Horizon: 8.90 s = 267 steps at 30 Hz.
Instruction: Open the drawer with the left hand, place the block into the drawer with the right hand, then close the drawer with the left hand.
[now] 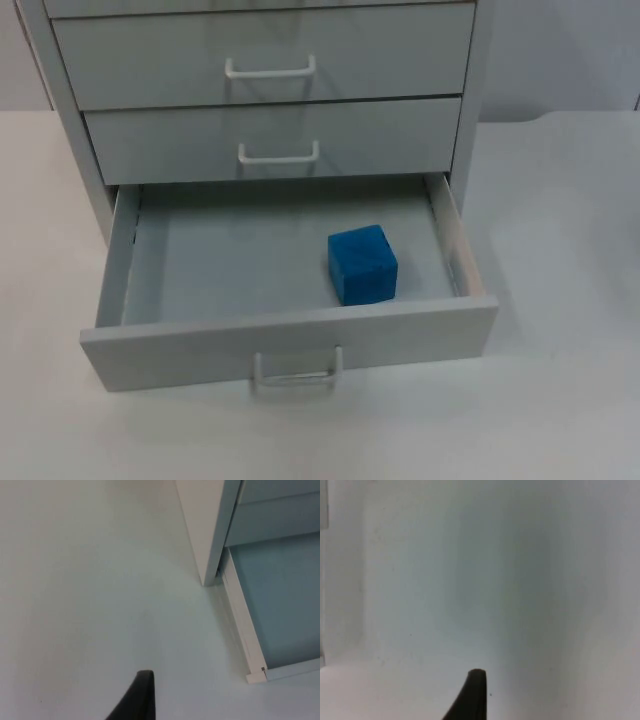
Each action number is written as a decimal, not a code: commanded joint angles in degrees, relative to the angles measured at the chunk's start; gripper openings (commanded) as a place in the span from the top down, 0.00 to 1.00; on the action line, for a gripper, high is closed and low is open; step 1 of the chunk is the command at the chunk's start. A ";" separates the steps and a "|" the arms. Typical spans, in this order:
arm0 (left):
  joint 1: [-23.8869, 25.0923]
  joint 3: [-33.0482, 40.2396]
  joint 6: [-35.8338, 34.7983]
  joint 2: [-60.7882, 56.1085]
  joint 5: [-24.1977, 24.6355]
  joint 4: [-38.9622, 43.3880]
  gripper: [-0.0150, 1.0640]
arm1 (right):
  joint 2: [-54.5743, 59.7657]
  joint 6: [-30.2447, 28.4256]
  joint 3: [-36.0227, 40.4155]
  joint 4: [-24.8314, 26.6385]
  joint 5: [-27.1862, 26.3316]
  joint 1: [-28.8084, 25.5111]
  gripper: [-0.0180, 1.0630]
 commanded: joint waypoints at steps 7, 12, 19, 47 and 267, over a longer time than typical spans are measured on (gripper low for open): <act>0.16 0.32 -0.03 -0.39 -0.34 -0.36 0.01 | -0.58 -0.98 0.30 0.00 0.22 -1.66 0.22; 0.16 0.32 0.31 -0.39 -0.34 -0.36 0.01 | -0.58 -1.24 0.30 -1.08 0.11 -1.66 0.22; 0.16 0.32 1.33 -0.39 -0.57 -0.71 0.01 | -0.58 -1.24 0.30 -0.95 -0.73 -1.66 0.22; 0.16 0.32 4.79 -0.39 -0.94 -2.90 0.02 | -20.75 -1.24 4.61 -1.32 -0.86 -1.55 0.22; -3.97 -6.86 -8.03 18.07 -13.66 14.67 0.99 | -20.81 -1.62 4.61 0.33 -4.89 -1.55 0.22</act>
